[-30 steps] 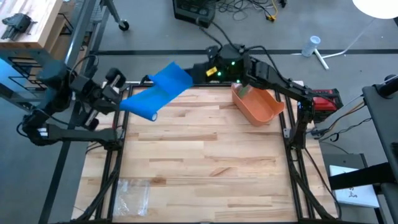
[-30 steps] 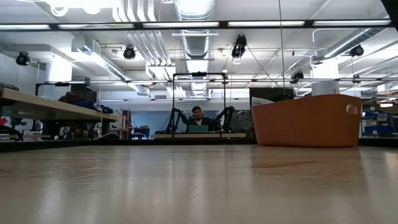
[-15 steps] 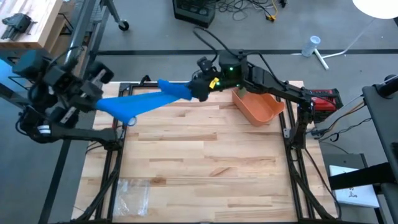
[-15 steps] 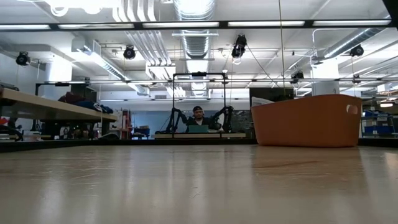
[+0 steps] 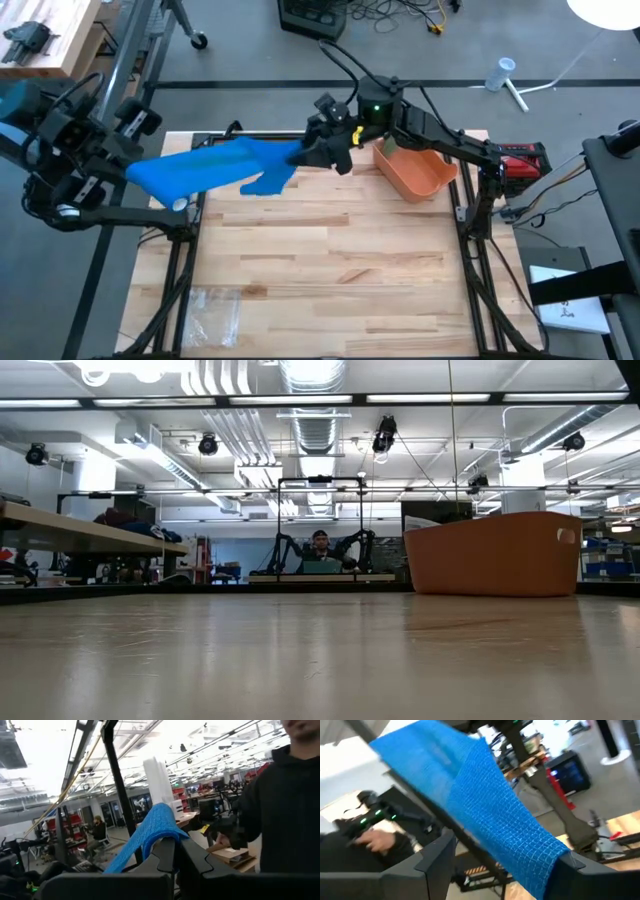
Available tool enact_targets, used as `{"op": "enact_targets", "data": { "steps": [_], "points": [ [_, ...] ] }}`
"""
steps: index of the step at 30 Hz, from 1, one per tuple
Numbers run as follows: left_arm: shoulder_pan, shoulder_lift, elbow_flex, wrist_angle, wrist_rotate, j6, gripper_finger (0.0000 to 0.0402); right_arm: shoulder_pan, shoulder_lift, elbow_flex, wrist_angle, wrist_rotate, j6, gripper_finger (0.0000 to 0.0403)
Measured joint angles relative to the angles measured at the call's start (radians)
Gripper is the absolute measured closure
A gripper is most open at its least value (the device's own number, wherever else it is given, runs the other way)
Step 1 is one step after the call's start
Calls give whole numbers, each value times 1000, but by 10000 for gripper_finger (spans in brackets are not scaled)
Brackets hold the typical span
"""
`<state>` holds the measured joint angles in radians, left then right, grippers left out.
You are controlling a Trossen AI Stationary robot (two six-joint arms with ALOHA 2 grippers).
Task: Roll bandage
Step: Roll the blue bandage
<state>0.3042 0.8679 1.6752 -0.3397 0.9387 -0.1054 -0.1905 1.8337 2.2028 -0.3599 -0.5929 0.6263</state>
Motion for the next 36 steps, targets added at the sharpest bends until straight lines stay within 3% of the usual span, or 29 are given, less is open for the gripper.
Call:
{"op": "enact_targets", "data": {
  "steps": [4,10,18,23,26,29,33,36],
  "points": [
    [0,-2,0,-4,26,18,401,0,-1,0,15,-63,8,177],
    [0,19,-1,-27,10,44,401,0,-1,0,20,-268,28,167],
    [0,80,-1,-27,-126,-20,401,-8,-12,0,20,-358,-30,177],
    [0,129,-1,-28,-298,-112,401,-25,-14,19,20,-354,-96,186],
    [4,164,-1,-28,-422,-182,401,-33,-14,30,19,-311,-155,191],
    [19,198,11,-31,-525,-244,401,-36,-15,55,-43,-202,-277,195],
    [43,228,47,-60,-633,-317,401,-37,-25,106,-183,72,-502,196],
    [61,240,84,-99,-647,-346,401,-38,-28,134,-212,223,-538,191]
  ]
}}
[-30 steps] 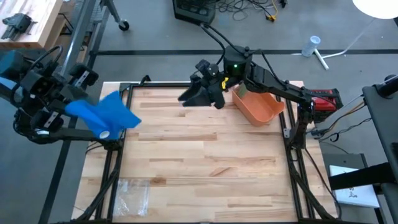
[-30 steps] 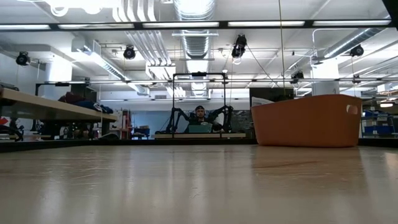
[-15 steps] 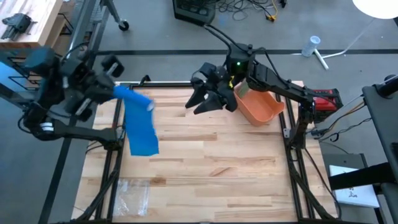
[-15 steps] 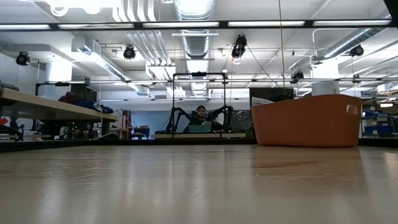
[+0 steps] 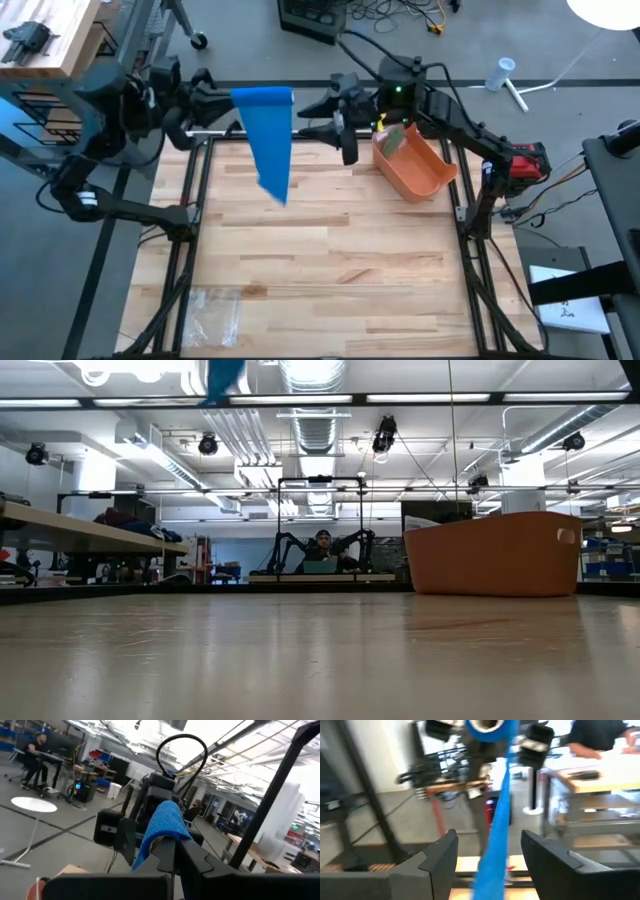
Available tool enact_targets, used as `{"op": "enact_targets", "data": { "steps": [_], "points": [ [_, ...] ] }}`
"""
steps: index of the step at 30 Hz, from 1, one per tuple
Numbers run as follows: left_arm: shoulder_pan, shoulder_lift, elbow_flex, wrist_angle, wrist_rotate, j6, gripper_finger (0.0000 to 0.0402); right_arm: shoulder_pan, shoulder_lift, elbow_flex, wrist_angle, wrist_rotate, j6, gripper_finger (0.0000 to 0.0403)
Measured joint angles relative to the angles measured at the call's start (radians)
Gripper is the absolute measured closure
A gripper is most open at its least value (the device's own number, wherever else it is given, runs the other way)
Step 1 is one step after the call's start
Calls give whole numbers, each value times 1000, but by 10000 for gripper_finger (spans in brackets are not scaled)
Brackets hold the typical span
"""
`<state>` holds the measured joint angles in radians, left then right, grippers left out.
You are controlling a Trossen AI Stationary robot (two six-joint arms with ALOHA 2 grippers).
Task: Roll bandage
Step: Roll the blue bandage
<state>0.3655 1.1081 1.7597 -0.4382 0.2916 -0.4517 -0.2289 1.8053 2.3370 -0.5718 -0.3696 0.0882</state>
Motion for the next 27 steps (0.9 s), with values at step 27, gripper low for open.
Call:
{"op": "enact_targets", "data": {
  "steps": [27],
  "points": [
    [31,31,96,-4,93,20,399,0,155,-1,157,159,70,202]
  ]
}}
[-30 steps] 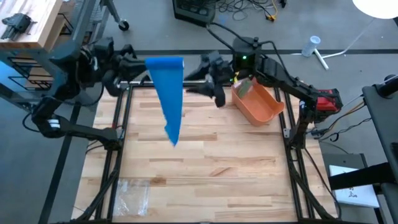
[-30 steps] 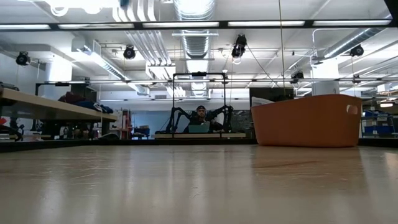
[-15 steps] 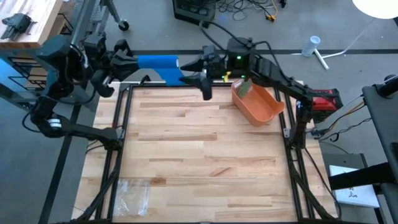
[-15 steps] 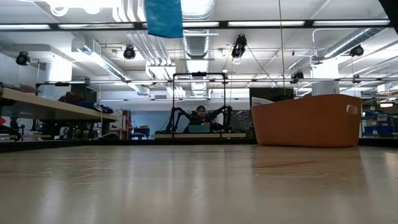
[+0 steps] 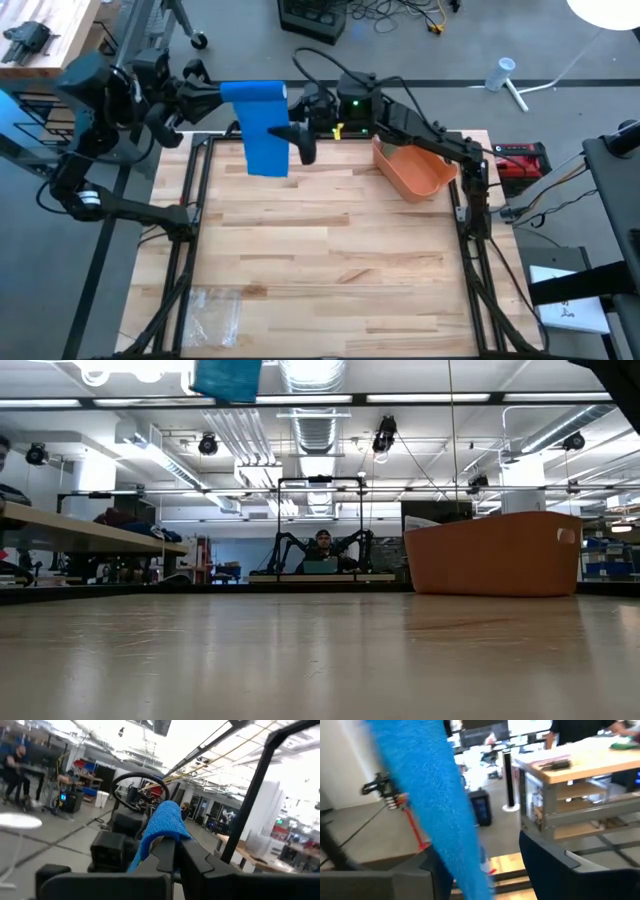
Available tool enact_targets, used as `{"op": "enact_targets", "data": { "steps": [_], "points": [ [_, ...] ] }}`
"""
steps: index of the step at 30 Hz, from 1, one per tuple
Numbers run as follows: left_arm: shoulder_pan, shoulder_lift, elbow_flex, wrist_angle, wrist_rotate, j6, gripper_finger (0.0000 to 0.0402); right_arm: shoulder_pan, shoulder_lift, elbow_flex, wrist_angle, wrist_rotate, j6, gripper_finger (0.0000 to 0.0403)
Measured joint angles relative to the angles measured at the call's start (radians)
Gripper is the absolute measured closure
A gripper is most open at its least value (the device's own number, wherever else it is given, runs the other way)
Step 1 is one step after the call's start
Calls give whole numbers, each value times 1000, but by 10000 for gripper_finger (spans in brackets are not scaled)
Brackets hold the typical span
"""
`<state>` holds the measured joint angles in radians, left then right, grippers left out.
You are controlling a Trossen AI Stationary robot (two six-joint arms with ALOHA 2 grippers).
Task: Roll bandage
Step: Roll the blue bandage
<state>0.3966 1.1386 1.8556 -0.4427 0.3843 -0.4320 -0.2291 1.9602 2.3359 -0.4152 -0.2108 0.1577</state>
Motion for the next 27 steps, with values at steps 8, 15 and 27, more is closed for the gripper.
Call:
{"op": "enact_targets", "data": {
  "steps": [8,15,27],
  "points": [
    [35,46,42,-1,18,-154,397,-4,14,-2,-8,50,-43,305],
    [48,82,127,-48,70,-184,400,-12,10,-2,-78,56,-117,389],
    [55,81,203,-248,282,-184,401,-73,-34,-2,-283,58,-205,402]
  ]
}}
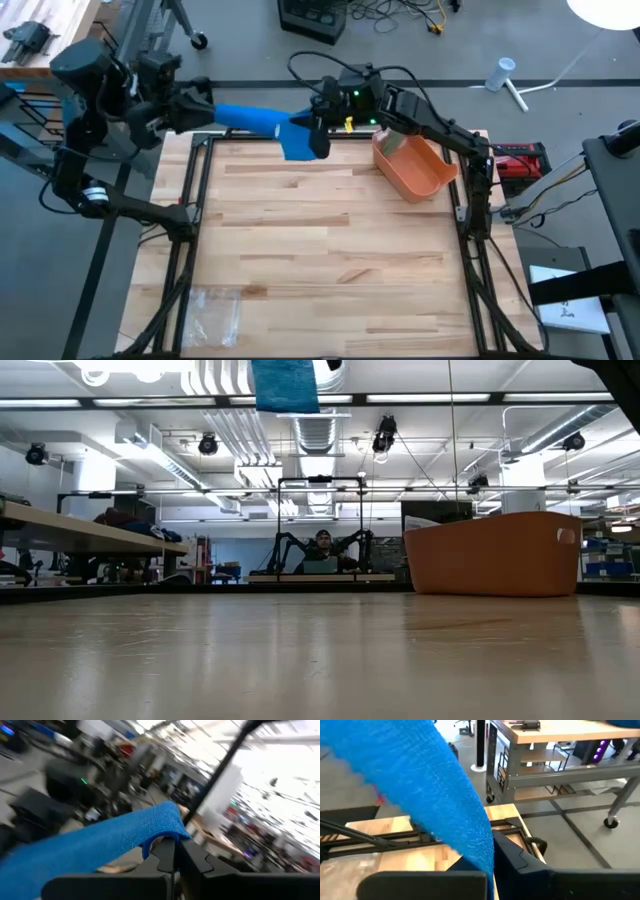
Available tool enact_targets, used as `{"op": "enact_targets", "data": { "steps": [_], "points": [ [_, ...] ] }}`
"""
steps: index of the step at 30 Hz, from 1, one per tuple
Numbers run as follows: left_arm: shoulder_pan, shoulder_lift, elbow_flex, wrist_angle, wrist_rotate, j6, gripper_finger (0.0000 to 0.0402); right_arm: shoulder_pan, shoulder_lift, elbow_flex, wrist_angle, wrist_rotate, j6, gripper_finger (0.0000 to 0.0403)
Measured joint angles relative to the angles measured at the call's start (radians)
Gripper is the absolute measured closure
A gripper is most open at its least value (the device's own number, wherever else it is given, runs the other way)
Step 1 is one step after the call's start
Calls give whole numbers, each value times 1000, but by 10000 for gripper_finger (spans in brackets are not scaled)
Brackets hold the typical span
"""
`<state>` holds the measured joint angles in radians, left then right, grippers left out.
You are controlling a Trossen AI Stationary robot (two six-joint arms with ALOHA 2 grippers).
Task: Roll bandage
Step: Roll the blue bandage
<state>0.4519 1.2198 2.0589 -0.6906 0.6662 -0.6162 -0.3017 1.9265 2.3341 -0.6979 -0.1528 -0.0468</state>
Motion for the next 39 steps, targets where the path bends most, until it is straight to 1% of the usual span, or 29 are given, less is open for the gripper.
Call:
{"op": "enact_targets", "data": {
  "steps": [6,10,14,16,20,25,29,31,35,39],
  "points": [
    [0,-2,-20,-72,65,17,400,-49,-22,0,-1,29,-42,402],
    [0,-5,-25,-122,112,81,398,-85,-49,0,0,65,-53,403],
    [0,-10,-25,-185,103,127,400,-128,-78,0,14,132,-77,403],
    [0,-11,-25,-203,103,143,400,-153,-96,0,34,148,-80,403],
    [0,-9,-25,-242,136,197,397,-192,-121,0,98,153,-56,403],
    [-6,6,-26,-246,166,265,400,-224,-127,0,94,154,-18,403],
    [-13,17,-26,-202,181,303,399,-224,-118,0,43,153,-10,403],
    [-13,18,-27,-150,182,305,398,-223,-109,0,6,153,9,403],
    [-13,8,-25,-16,190,330,400,-205,-92,0,-48,153,22,403],
    [-10,0,-18,156,179,345,400,-178,-68,0,-53,151,30,403]
  ]
}}
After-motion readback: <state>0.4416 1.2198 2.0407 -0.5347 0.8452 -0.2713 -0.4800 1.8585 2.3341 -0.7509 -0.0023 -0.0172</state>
